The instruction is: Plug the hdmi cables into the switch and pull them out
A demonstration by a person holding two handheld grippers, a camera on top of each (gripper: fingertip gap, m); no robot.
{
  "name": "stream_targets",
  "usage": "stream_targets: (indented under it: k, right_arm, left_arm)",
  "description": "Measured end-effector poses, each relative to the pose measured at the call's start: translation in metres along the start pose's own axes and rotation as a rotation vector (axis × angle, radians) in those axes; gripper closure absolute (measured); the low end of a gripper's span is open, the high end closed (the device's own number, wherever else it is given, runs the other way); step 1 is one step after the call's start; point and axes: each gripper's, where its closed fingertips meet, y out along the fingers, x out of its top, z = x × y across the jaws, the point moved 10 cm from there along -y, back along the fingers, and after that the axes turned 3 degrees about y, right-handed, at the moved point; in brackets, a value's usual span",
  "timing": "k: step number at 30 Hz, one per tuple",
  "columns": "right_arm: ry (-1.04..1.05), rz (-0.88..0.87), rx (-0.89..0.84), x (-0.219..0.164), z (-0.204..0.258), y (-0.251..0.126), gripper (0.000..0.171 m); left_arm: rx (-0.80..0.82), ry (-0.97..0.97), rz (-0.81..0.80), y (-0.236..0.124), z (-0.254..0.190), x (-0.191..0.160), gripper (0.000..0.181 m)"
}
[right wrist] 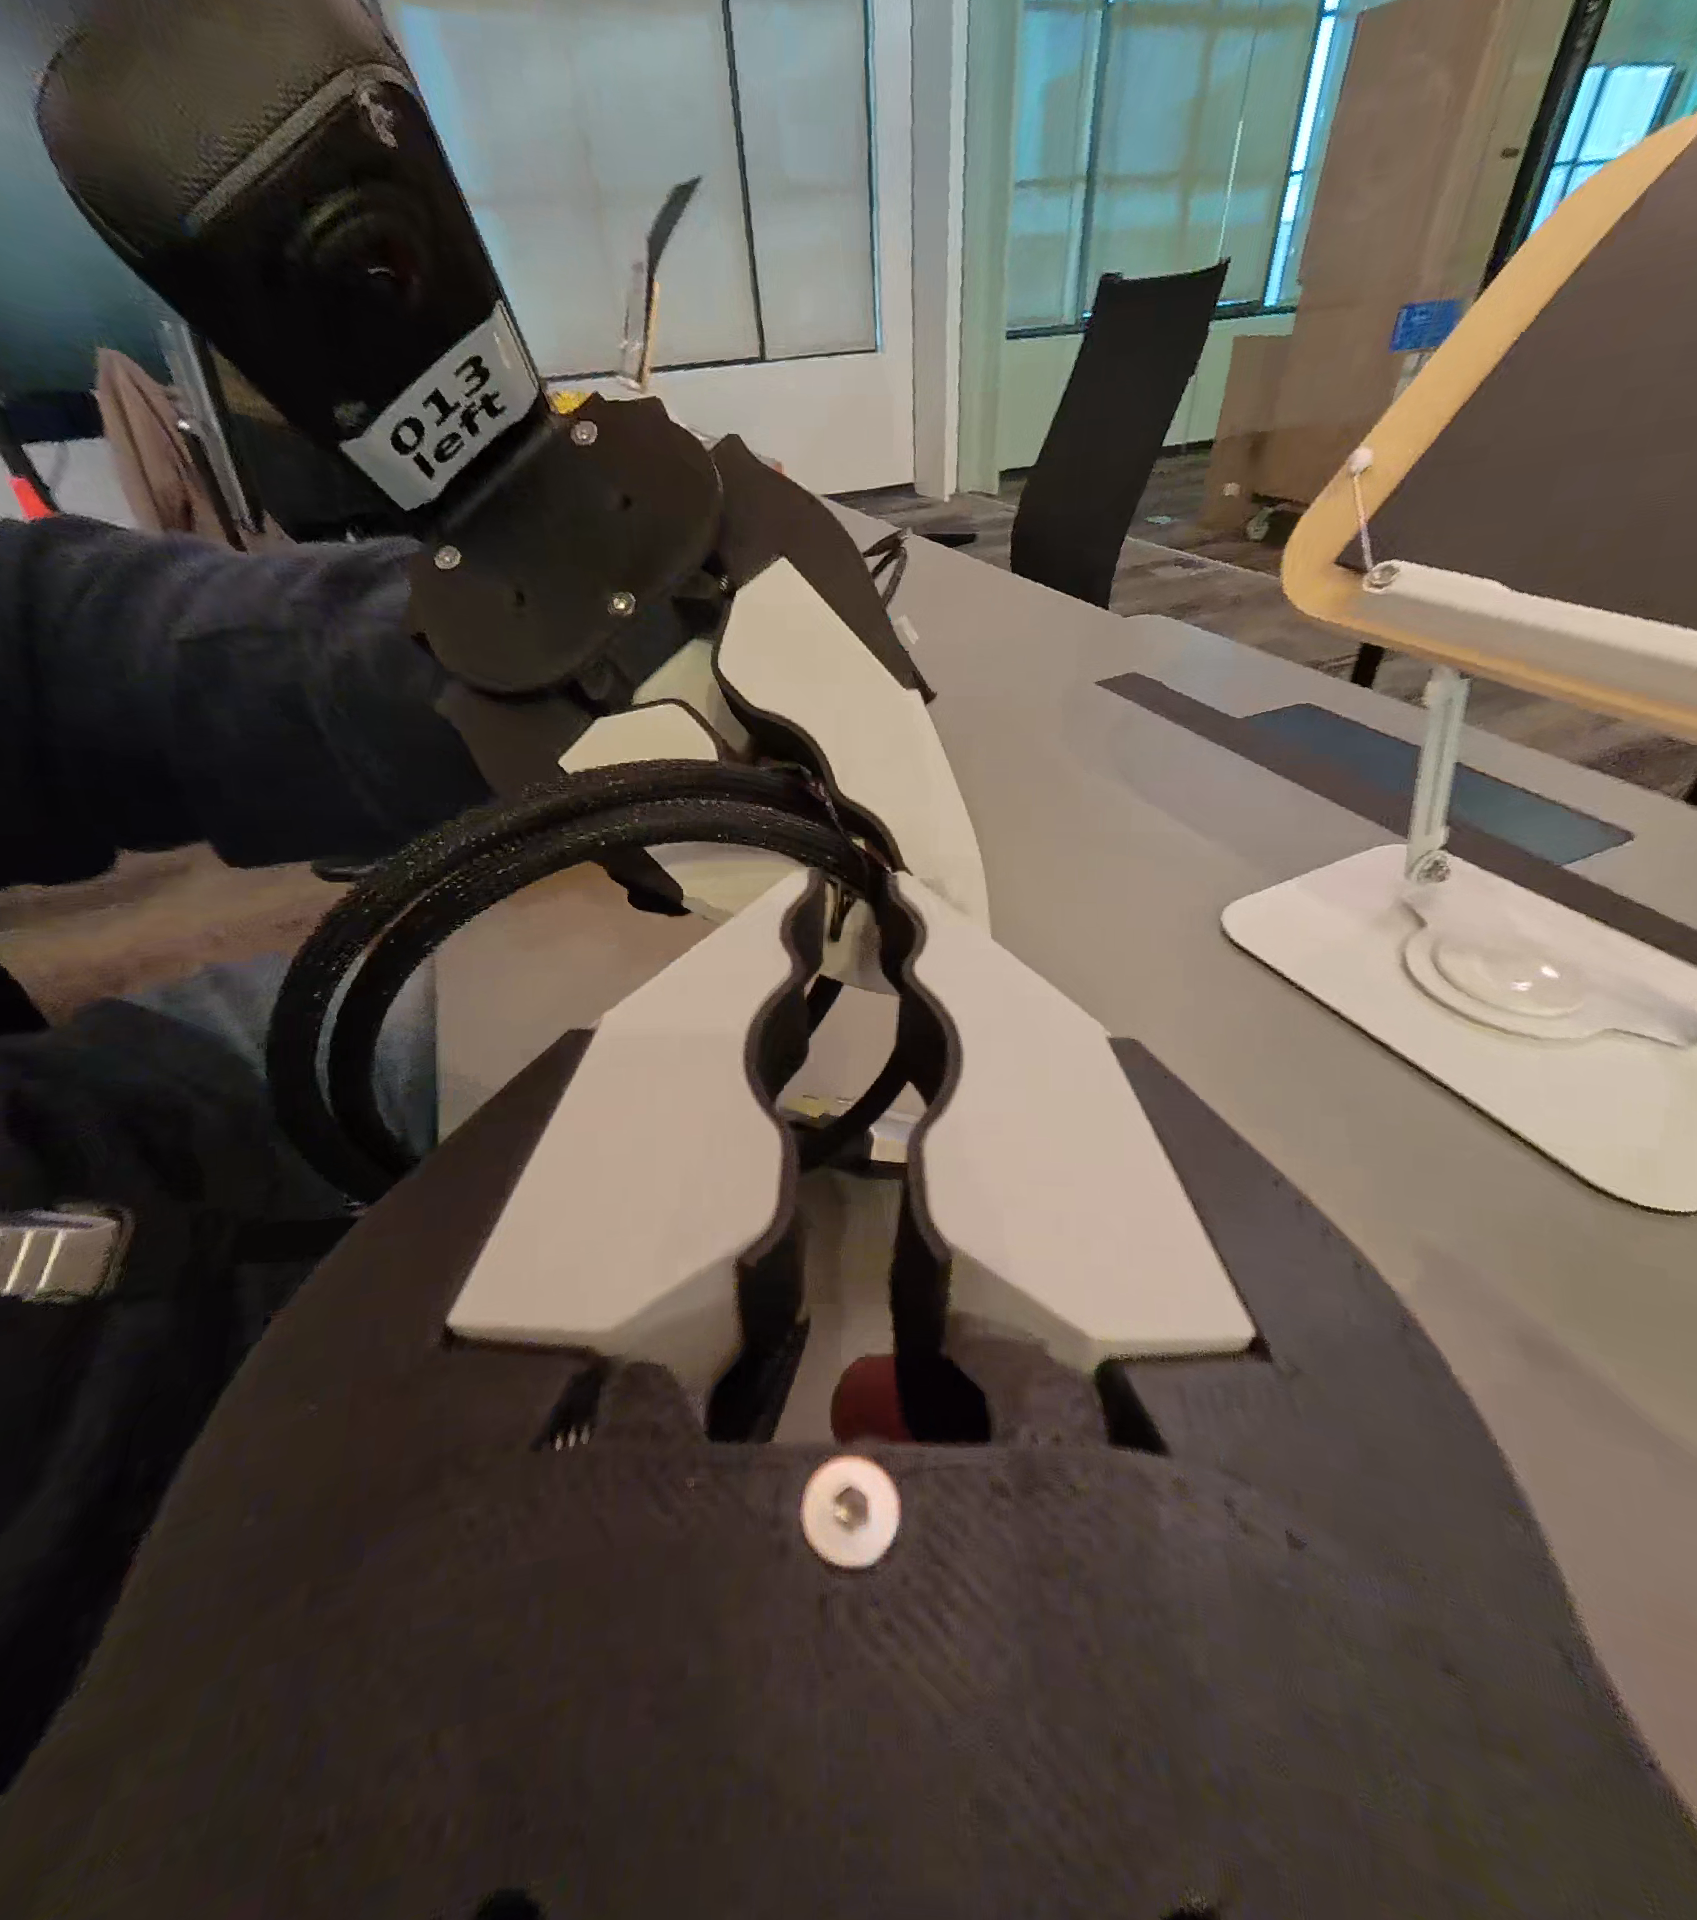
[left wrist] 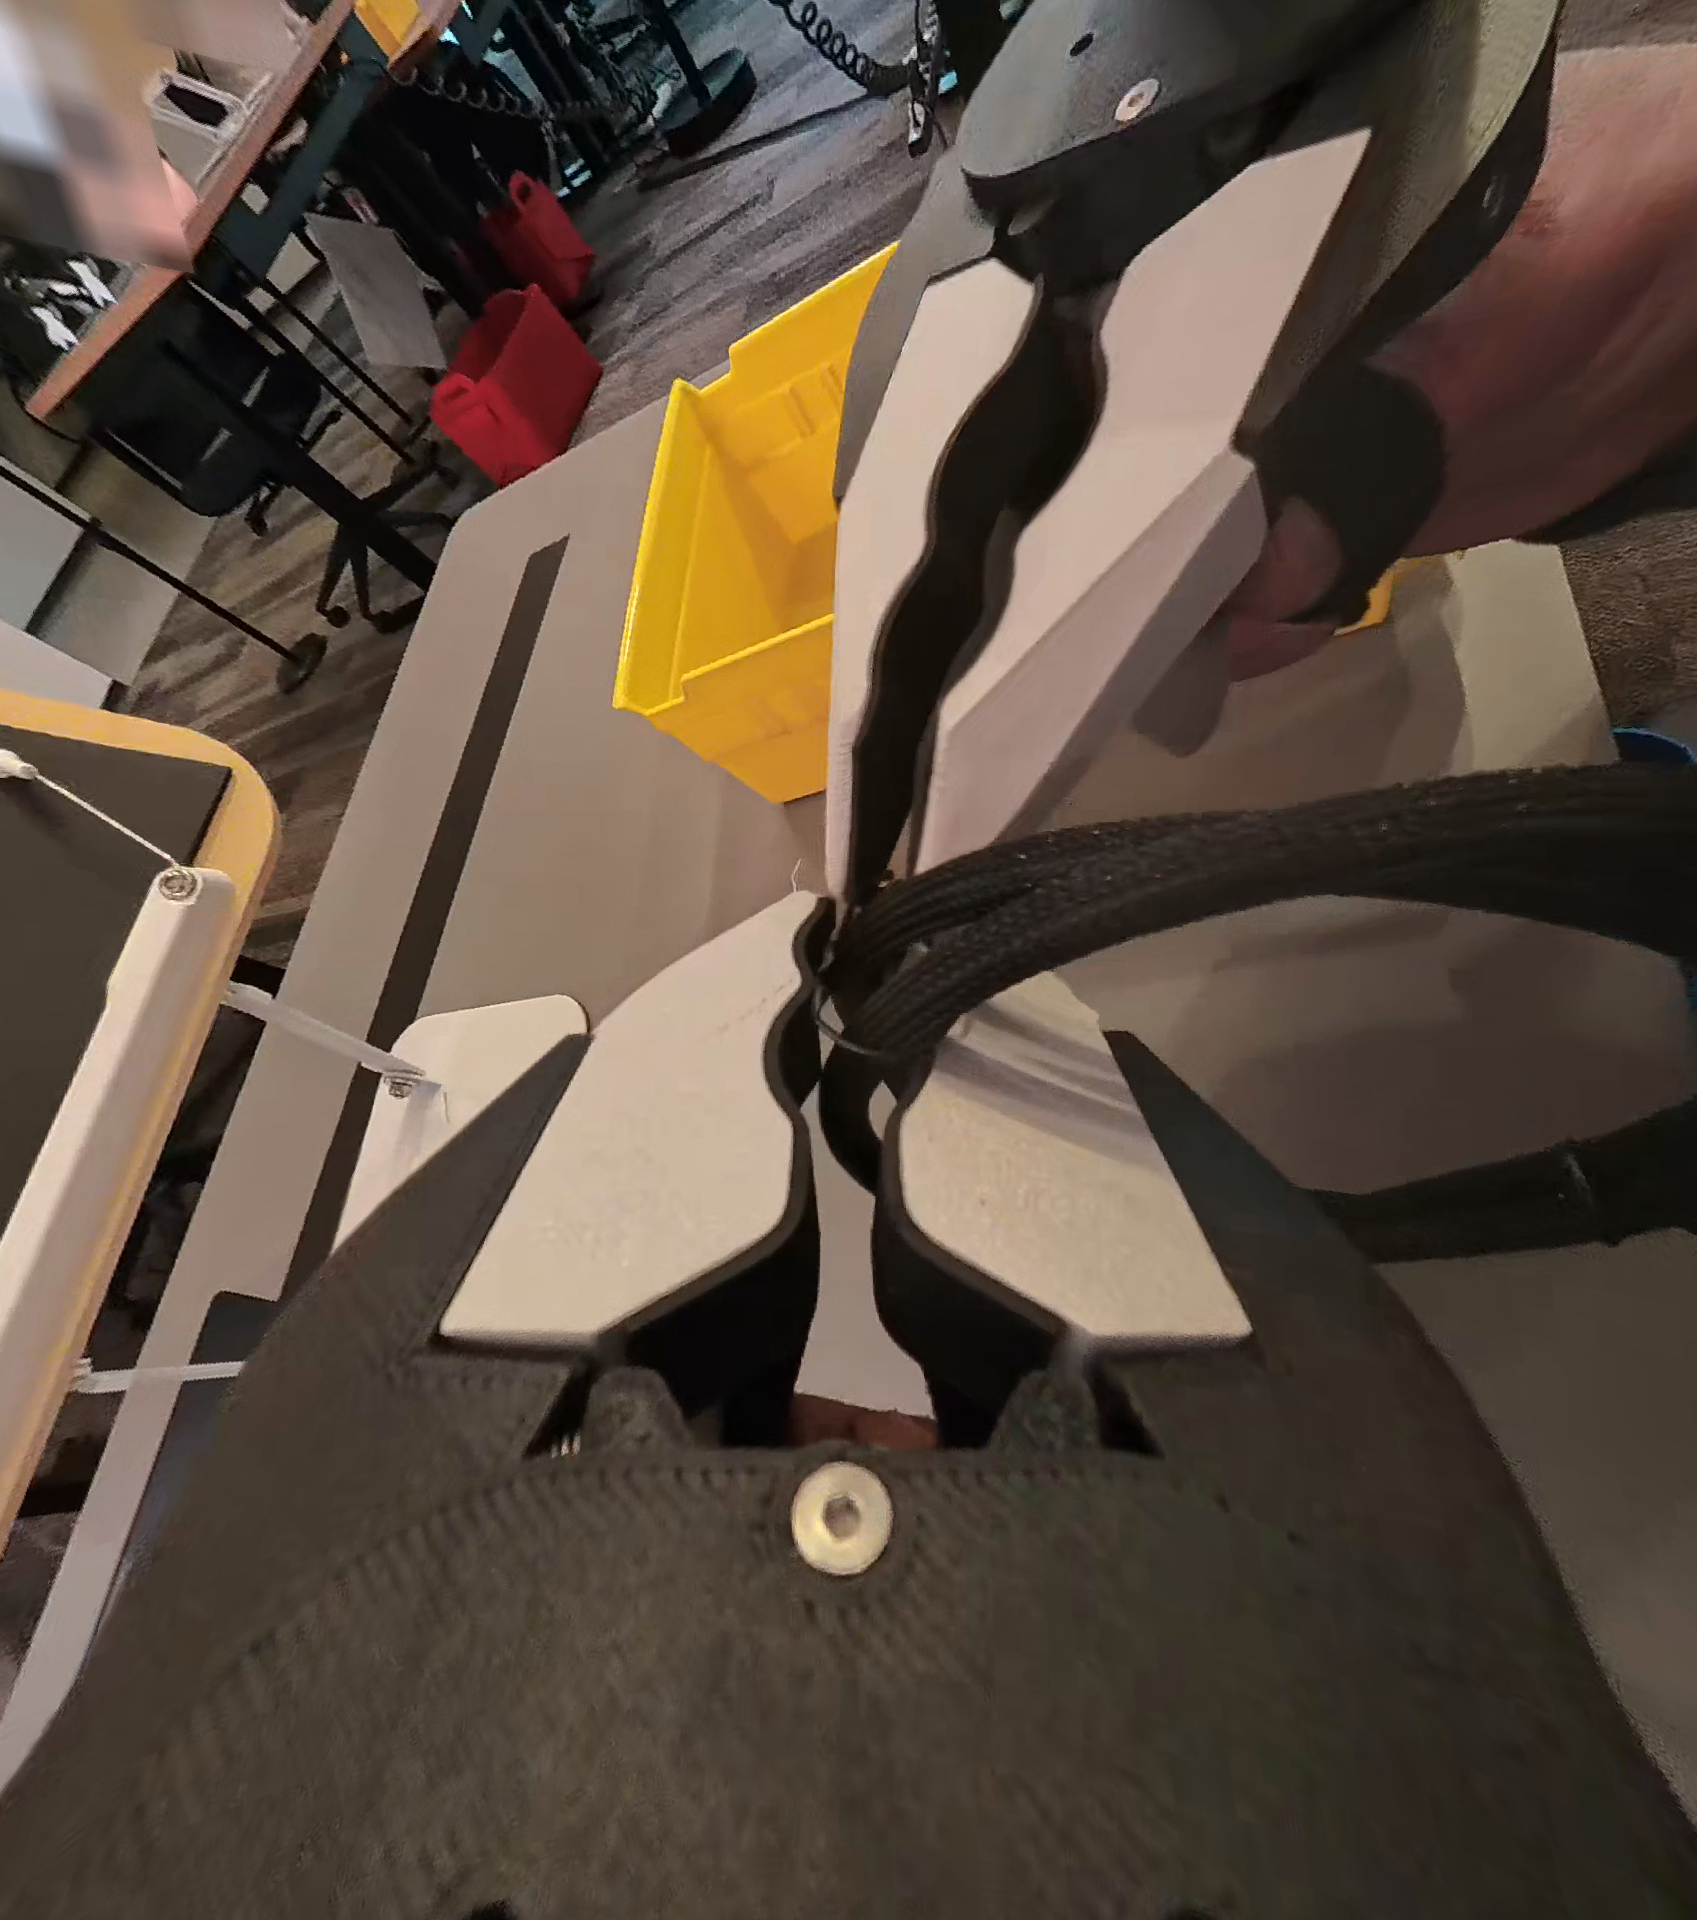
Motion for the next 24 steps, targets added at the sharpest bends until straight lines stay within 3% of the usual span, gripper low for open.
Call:
stream_targets:
  k: [13,19,24]
  right_arm:
    - [-0.289,-0.046,-0.09,0.01,0.024,-0.008,0.171]
    - [-0.628,-0.032,-0.193,0.015,0.05,-0.012,0.171]
    - [-1.008,0.105,-0.373,0.014,0.068,-0.008,0.171]
  left_arm:
    - [0.031,0.01,-0.008,-0.003,0.003,0.005,0.177]
    - [-0.056,-0.143,-0.039,-0.005,0.01,0.002,0.177]
    - [-0.153,-0.28,-0.062,-0.004,0.011,-0.002,0.177]
